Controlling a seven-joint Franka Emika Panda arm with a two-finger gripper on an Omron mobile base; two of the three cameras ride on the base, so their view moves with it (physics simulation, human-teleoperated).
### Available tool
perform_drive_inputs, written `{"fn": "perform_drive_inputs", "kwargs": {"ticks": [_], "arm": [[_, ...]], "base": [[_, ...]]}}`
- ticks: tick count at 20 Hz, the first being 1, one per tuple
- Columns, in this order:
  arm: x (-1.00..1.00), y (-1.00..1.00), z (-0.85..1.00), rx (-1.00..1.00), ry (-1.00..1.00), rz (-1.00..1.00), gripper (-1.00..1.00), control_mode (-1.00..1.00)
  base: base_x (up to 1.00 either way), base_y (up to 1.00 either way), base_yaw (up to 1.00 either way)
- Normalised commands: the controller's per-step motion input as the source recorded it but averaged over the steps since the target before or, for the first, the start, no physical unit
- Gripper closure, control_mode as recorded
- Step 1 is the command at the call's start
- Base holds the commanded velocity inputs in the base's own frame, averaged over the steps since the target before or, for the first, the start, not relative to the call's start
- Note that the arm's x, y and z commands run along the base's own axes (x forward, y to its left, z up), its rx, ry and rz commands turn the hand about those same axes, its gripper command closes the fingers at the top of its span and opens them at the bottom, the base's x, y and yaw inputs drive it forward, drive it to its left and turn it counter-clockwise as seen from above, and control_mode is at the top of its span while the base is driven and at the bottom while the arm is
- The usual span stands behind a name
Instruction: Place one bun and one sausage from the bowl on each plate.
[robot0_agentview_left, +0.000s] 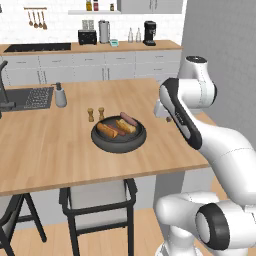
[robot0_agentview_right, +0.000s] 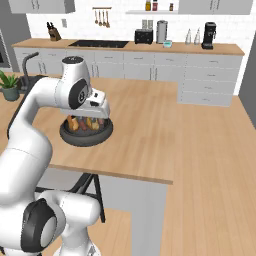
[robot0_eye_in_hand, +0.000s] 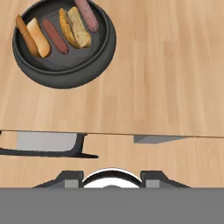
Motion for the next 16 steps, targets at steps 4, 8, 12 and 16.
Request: {"fn": "perform_drive_inputs", "kwargs": {"ticks": [4,8,12,16], "arm": [[0.08,0.16,0.0,0.0,0.0,0.04,-1.0,-1.0],[0.68,0.28,0.0,0.0,0.02,0.03,-1.0,-1.0],[0.9,0.17,0.0,0.02,0.05,0.01,-1.0,-1.0],[0.88,0.11,-0.05,0.05,0.05,0.0,-1.0,-1.0]], "base": [[0.0,0.0,0.0],[0.0,0.0,0.0],[0.0,0.0,0.0],[0.0,0.0,0.0]]}}
